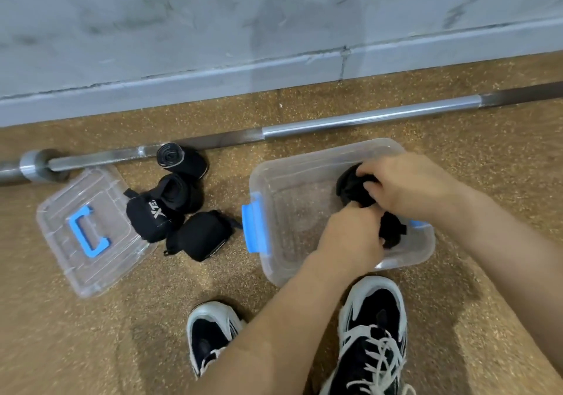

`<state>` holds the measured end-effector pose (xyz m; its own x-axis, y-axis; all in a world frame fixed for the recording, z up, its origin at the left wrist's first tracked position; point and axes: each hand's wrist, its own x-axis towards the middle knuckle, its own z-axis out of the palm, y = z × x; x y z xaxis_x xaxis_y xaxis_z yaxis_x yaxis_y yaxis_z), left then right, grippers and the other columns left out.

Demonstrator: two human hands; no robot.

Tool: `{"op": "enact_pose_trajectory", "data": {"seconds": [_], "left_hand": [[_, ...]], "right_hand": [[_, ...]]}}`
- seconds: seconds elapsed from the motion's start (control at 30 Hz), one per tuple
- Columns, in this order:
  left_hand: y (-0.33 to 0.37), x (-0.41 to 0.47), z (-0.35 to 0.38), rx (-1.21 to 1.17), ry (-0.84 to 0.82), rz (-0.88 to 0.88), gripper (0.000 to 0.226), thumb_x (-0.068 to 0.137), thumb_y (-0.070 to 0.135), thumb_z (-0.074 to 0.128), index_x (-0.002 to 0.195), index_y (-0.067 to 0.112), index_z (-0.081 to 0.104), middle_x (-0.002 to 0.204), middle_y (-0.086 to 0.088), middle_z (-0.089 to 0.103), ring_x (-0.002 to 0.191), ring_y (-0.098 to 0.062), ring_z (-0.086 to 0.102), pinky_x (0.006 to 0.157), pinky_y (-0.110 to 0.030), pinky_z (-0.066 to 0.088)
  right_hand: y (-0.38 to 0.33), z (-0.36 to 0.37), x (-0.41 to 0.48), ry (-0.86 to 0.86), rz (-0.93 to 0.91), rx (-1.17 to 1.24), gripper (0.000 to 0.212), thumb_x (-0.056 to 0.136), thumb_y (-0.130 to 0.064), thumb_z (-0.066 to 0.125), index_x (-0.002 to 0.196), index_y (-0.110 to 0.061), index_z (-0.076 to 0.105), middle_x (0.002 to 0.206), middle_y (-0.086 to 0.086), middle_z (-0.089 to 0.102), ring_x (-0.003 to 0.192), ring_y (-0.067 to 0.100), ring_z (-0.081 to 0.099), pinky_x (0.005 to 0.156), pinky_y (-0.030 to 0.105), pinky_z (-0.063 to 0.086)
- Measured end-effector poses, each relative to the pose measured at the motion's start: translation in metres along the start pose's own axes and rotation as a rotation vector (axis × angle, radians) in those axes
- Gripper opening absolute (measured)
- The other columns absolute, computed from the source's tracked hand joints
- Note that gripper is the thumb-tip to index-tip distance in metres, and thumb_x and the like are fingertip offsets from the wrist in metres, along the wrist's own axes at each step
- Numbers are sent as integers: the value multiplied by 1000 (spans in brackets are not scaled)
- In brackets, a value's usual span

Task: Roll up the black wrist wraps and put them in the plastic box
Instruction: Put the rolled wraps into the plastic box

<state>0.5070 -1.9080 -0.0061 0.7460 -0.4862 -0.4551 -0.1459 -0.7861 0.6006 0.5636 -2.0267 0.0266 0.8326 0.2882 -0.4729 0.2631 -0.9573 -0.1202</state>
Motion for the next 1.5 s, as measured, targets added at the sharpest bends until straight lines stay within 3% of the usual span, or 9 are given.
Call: {"op": "enact_pose_trajectory", "data": {"seconds": [0.1, 0.17, 0.3, 0.43, 0.67, 0.77, 0.87, 1.2, 1.5], "left_hand": [[-8, -13, -19, -90, -131, 46, 37, 94, 13, 57, 129, 8, 49, 95, -13, 62, 82, -30, 56, 67, -37, 45], [-18, -31, -33, -163, -75, 39, 34, 91, 7, 53, 124, 12, 58, 92, -7, 66, 85, -28, 60, 74, -37, 50], [-62, -60, -78, -373, 427, -222, 36, 90, 1, 48, 108, 20, 73, 100, 8, 73, 98, -9, 65, 92, -29, 52], [-125, -66, -121, -101, 771, -446, 19, 87, 11, 58, 105, 18, 63, 107, 2, 61, 106, -19, 55, 91, -34, 47], [-206, -89, -116, 73, 508, -704, 101, 73, 65, 70, 150, 21, 23, 155, -1, 34, 146, -27, 23, 117, -53, 22], [-232, -100, -103, -21, 488, -663, 104, 69, 58, 75, 151, 26, 20, 154, 0, 36, 145, -25, 25, 114, -56, 27], [-247, -108, -98, 0, 481, -659, 91, 68, 61, 72, 144, 31, 31, 143, 11, 48, 140, -20, 30, 109, -60, 28], [-240, -97, -103, -64, 640, -692, 47, 74, 57, 72, 112, 37, 52, 97, 16, 59, 112, -18, 55, 102, -50, 33], [-171, -100, -136, -501, 953, -513, 58, 78, 40, 80, 122, 21, 48, 108, 4, 62, 101, -21, 62, 89, -36, 51]], "right_hand": [[-14, -5, -9, -86, -12, -45, 38, 102, -33, 39, 140, -29, 44, 130, -3, 58, 98, 20, 60, 69, 31, 47], [-27, -15, -15, -65, -10, -102, 39, 102, -37, 37, 140, -30, 38, 132, -4, 53, 103, 21, 58, 70, 34, 49], [-57, -61, -19, -39, -236, -229, 28, 101, -36, 36, 129, -35, 39, 121, -11, 51, 104, 14, 57, 77, 32, 51], [-101, -98, -2, -58, -494, -233, 39, 98, -33, 38, 136, -38, 35, 125, -13, 49, 110, 13, 55, 87, 32, 49], [-197, -65, 91, 45, -630, -35, 74, 91, -14, 58, 153, -29, 19, 156, -1, 26, 129, 26, 46, 89, 35, 47], [-222, -39, 123, 8, -574, 18, 90, 91, -8, 59, 156, -32, 3, 166, -2, -5, 151, 29, 10, 116, 46, 31], [-238, -20, 145, -12, -552, -37, 101, 88, 0, 60, 155, -41, -3, 165, -5, -15, 152, 25, -9, 115, 52, 28], [-225, -4, 148, 120, -351, -49, 47, 88, -14, 69, 130, -20, 50, 135, 14, 28, 119, 39, 41, 90, 45, 50], [-122, -159, 29, 67, -259, 317, 43, 70, -40, 76, 109, -31, 61, 97, -16, 62, 85, 3, 58, 72, 22, 47]]}}
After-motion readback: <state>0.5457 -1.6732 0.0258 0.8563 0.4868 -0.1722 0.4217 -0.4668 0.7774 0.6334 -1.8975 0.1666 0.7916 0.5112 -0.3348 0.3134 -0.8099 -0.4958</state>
